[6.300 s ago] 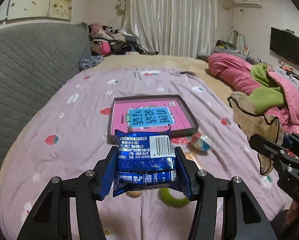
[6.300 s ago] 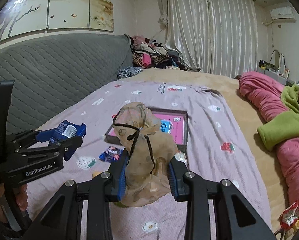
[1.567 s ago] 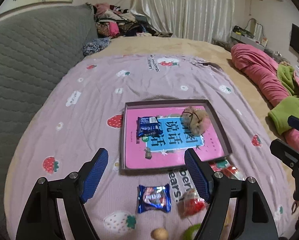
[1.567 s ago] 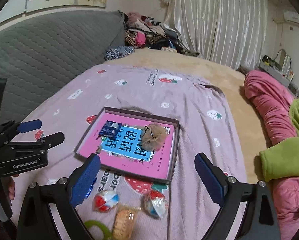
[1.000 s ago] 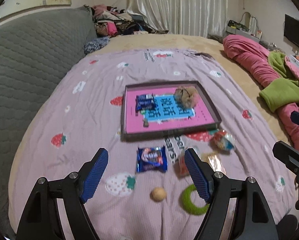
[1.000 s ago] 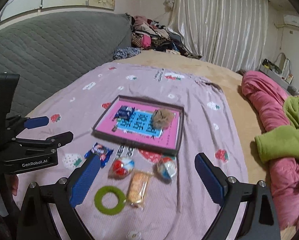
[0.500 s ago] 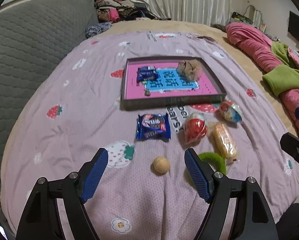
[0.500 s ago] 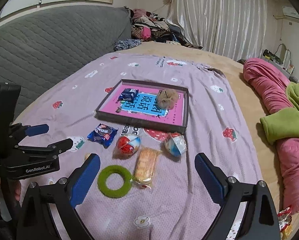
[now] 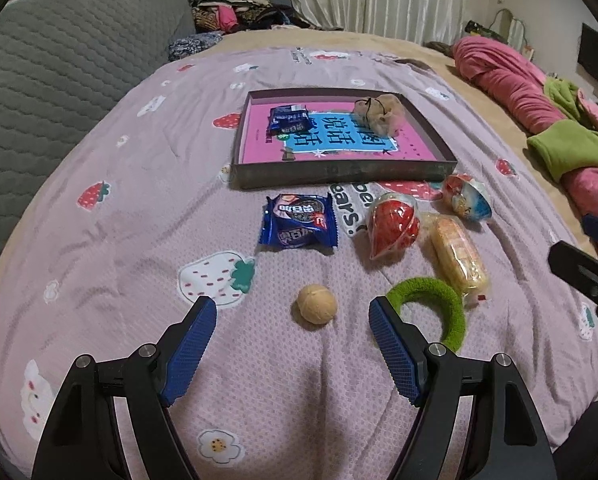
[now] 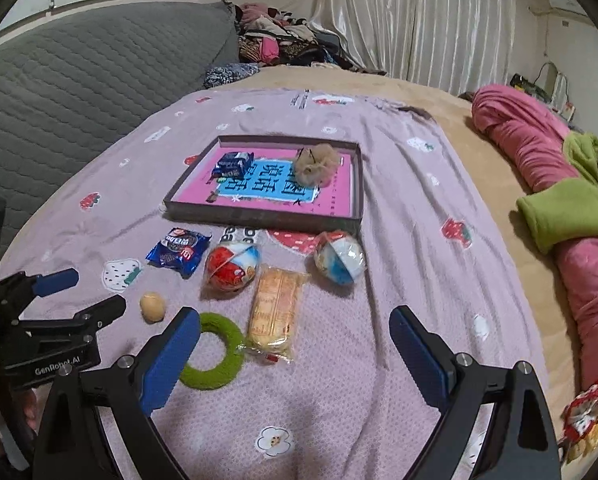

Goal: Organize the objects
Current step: 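Withdraw both tools from the tray back toward the remaining objects, then move left tool to walnut while right tool moves to wrapped bread packet, then close left tool on walnut while right tool closes on bread packet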

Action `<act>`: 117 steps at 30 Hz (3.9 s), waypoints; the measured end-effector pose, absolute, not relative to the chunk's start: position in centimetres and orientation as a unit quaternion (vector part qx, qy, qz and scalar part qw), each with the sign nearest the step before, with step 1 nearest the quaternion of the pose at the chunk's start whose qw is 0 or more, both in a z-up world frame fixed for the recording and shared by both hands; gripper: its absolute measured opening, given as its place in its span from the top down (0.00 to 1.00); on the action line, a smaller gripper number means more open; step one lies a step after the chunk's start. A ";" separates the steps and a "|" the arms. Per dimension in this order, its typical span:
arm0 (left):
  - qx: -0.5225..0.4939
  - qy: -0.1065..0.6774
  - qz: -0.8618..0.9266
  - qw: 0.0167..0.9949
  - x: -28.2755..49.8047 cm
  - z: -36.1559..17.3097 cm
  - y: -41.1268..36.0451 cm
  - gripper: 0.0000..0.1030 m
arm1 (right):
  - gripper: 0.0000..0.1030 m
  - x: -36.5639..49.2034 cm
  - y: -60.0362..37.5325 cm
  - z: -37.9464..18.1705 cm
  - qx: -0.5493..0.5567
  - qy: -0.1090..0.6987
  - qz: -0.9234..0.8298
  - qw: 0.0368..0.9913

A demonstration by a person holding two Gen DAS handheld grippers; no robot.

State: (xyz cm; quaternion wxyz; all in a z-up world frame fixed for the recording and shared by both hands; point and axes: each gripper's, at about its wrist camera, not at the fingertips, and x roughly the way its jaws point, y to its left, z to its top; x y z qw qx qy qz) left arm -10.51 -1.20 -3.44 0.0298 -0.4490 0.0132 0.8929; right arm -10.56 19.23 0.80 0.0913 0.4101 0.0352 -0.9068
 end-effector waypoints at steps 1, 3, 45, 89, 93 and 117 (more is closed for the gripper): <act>-0.443 0.011 0.896 0.031 -10.3 -3.6 -1.2 0.23 | 0.07 -10.6 19.3 0.5 0.412 0.032 -0.906 0.090; -0.438 0.009 0.898 0.033 -10.0 -4.1 -1.4 0.23 | 0.07 -10.6 19.2 0.1 0.412 0.034 -0.906 0.089; -0.424 -0.019 0.904 0.043 -11.7 -8.1 -1.8 0.23 | 0.09 -12.7 17.7 -4.4 0.405 0.046 -0.911 0.060; -0.454 -0.048 0.889 0.044 -14.8 -11.5 -1.9 0.34 | 0.38 -17.8 17.1 -9.7 0.476 -0.009 -0.879 0.036; -0.453 -0.043 0.890 0.043 -14.8 -11.5 -1.8 0.44 | 0.52 -18.0 16.6 -9.8 0.474 0.005 -0.880 0.037; -0.431 -0.030 0.900 0.058 -13.0 -10.1 -1.2 0.68 | 0.63 -15.2 19.4 -8.2 0.441 -0.049 -0.893 0.079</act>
